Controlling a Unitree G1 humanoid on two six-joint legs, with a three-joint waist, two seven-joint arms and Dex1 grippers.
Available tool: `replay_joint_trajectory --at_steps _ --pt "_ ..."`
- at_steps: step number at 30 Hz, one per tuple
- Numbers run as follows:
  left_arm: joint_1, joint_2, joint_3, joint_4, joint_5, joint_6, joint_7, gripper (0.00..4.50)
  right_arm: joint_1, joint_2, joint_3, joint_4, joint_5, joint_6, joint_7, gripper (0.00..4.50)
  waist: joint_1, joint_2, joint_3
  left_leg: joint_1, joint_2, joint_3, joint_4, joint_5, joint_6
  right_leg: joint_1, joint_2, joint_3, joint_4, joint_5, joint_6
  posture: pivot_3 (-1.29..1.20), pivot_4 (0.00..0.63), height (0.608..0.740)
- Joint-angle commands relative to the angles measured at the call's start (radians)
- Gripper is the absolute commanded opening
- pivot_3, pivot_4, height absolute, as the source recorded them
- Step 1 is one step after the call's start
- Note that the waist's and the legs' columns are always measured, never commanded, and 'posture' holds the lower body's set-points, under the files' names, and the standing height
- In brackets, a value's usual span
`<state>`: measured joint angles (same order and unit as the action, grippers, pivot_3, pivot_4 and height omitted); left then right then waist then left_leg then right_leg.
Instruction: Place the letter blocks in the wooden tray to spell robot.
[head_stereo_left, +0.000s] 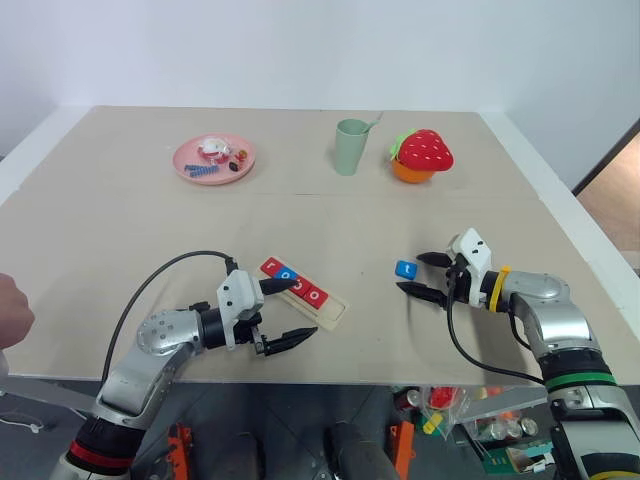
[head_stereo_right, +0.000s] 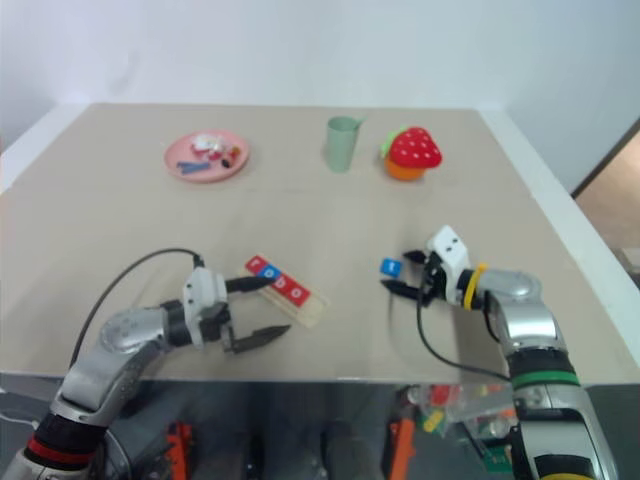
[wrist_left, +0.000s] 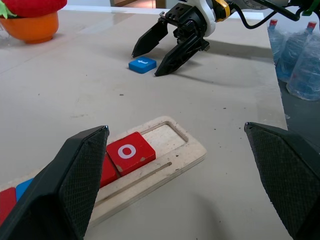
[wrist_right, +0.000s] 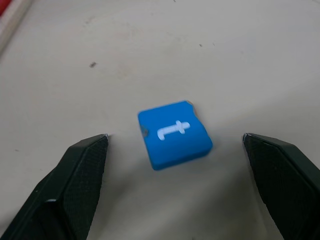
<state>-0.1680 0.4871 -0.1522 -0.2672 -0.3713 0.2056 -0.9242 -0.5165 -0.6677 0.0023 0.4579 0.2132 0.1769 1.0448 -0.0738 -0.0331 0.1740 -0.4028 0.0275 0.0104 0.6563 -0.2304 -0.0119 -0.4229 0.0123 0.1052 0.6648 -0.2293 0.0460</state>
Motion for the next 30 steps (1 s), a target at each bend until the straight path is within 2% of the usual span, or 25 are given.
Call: replay_joint_trajectory --at_steps 1,12,19,22,24,25,27,28,30 --pt "0.007 0.005 0.018 -0.046 -0.018 0.001 0.004 4.50 -0.017 0.018 -0.012 -0.012 0.021 0.016 0.010 4.22 0.000 0.000 0.000 0.000 0.000 0.000 0.000 0.000 0.000 0.000 0.000 0.000 0.000 0.000 0.000 0.00 0.150 0.740" --pt "-0.001 0.000 0.011 -0.032 -0.014 -0.004 0.000 4.50 0.051 0.016 -0.018 -0.111 0.044 0.076 0.010 4.22 0.000 0.000 0.000 0.000 0.000 0.000 0.000 0.000 0.000 0.000 0.000 0.000 0.000 0.000 0.000 0.00 0.150 0.740" --pt "-0.004 -0.001 0.004 -0.016 -0.007 -0.009 -0.005 4.50 0.139 0.011 -0.024 -0.291 0.090 0.182 -0.013 4.22 0.000 0.000 0.000 0.000 0.000 0.000 0.000 0.000 0.000 0.000 0.000 0.000 0.000 0.000 0.000 0.00 0.150 0.740" --pt "-0.005 -0.003 0.000 -0.014 -0.004 -0.010 -0.006 4.50 0.178 0.029 -0.029 -0.358 0.075 0.216 -0.085 3.52 0.001 0.000 0.000 0.000 0.000 0.000 0.000 0.000 0.000 0.000 0.000 0.000 0.000 0.000 0.000 0.00 0.150 0.740" --pt "-0.007 -0.005 -0.001 -0.010 -0.003 -0.011 -0.006 4.50 0.205 0.043 -0.028 -0.402 0.051 0.229 -0.143 2.84 0.001 0.000 0.000 0.000 0.000 -0.001 0.000 0.000 0.000 0.000 0.000 -0.001 0.000 0.000 0.000 0.00 0.150 0.740" --pt "-0.006 -0.005 -0.002 -0.009 -0.003 -0.012 -0.006 4.50 0.217 0.047 -0.026 -0.422 0.050 0.240 -0.162 2.35 0.001 0.000 0.000 0.000 0.000 -0.001 0.000 0.000 0.000 0.000 0.000 -0.001 0.000 0.000 0.000 0.00 0.150 0.740" --pt "-0.008 -0.005 -0.003 -0.003 -0.001 -0.015 -0.007 4.50 0.242 0.071 -0.021 -0.468 0.040 0.278 -0.228 1.94 0.001 0.000 0.000 0.000 0.000 0.000 0.000 0.000 0.000 0.000 0.000 0.000 0.000 0.000 0.000 0.00 0.150 0.740" --pt "-0.007 -0.005 -0.003 -0.002 0.000 -0.016 -0.008 4.50 0.250 0.081 -0.019 -0.482 0.038 0.291 -0.250 1.48 0.001 -0.001 -0.001 0.000 0.000 0.000 0.000 0.000 0.000 0.000 0.000 0.000 0.000 0.000 0.000 0.00 0.150 0.740" --pt "-0.013 -0.006 -0.004 0.004 0.002 -0.017 -0.009 4.50 0.266 0.096 -0.010 -0.508 0.030 0.314 -0.287 1.26 -0.001 -0.001 -0.001 0.000 0.001 -0.001 0.000 0.000 0.000 0.000 0.000 -0.001 0.000 0.000 0.000 0.00 0.150 0.740"
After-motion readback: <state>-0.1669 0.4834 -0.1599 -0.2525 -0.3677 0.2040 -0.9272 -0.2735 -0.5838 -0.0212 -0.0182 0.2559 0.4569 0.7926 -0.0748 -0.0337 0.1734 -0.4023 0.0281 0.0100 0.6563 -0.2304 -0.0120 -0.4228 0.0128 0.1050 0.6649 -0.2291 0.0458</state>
